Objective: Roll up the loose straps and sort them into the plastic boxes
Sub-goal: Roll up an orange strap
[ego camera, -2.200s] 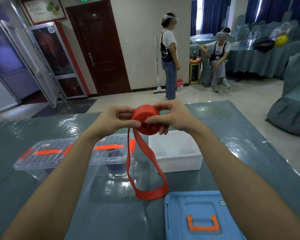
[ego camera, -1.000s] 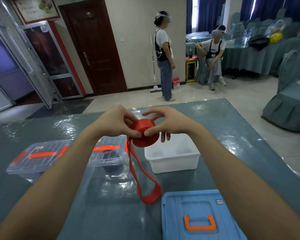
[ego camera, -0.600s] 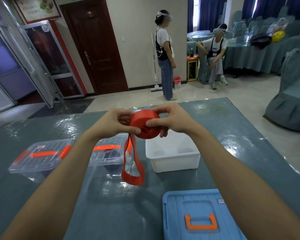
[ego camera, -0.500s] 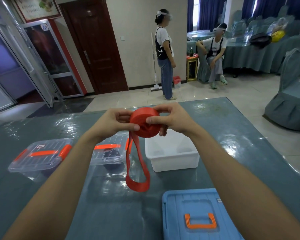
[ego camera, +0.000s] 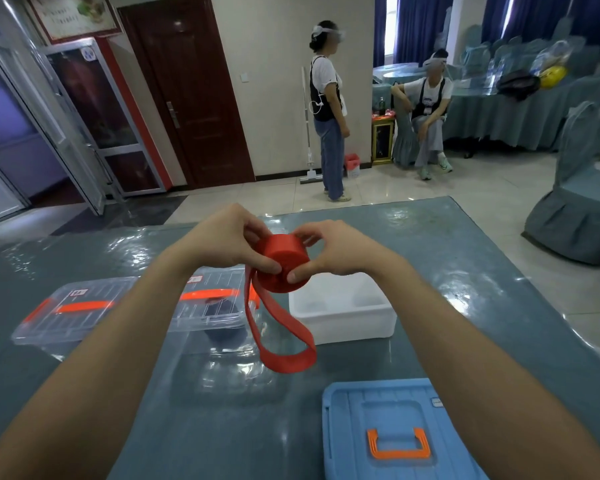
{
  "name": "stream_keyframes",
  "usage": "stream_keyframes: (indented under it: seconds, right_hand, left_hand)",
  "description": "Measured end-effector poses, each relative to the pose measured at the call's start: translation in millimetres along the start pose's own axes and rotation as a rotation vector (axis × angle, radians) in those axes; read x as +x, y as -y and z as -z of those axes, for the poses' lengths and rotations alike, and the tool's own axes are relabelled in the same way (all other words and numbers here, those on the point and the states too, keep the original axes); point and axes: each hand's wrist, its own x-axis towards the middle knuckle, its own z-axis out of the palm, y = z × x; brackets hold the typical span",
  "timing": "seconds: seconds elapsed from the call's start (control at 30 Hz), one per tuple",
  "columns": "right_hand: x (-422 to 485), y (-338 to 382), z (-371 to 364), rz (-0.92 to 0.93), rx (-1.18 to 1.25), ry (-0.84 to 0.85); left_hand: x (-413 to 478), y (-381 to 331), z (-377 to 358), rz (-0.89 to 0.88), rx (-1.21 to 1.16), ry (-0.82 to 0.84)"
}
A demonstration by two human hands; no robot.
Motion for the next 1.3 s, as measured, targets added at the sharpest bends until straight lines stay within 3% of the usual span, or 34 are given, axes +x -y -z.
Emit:
stream_keyframes:
  seconds: [0.1,0.17,0.47,0.6,0.8,1.07,1.3]
  right_hand:
    - [5,7,-7,0.027,0.047,0.035]
    - [7,7,-8,0.051,0.055,-0.003]
    - [2,-4,-5,0.073,0.545,-0.114]
    - [0,-7,-10,0.072,0.684,-0.104]
    - [-6,-15,-13,0.016,0.695,0.007]
    - [1,5,4,0.013,0.363,0.063]
    - [1,-8,-2,0.067,0.644,-0.072]
  left_hand:
    - [5,-15,0,-0.067,0.226,-0.002]
    - [7,-15,3,-0.074,0.230,0.006]
    - [-14,38,-3,-0.038,-0.513,-0.058]
    - [-16,43,-18,-0.045,-0.667,-0.120]
    - [-12,33,-15,-0.016,-0.549,-0.119]
    - [0,12,-5,-0.012,-0.186,0.033]
    - [-9,28,0,-0.051,-0.487,-0.052]
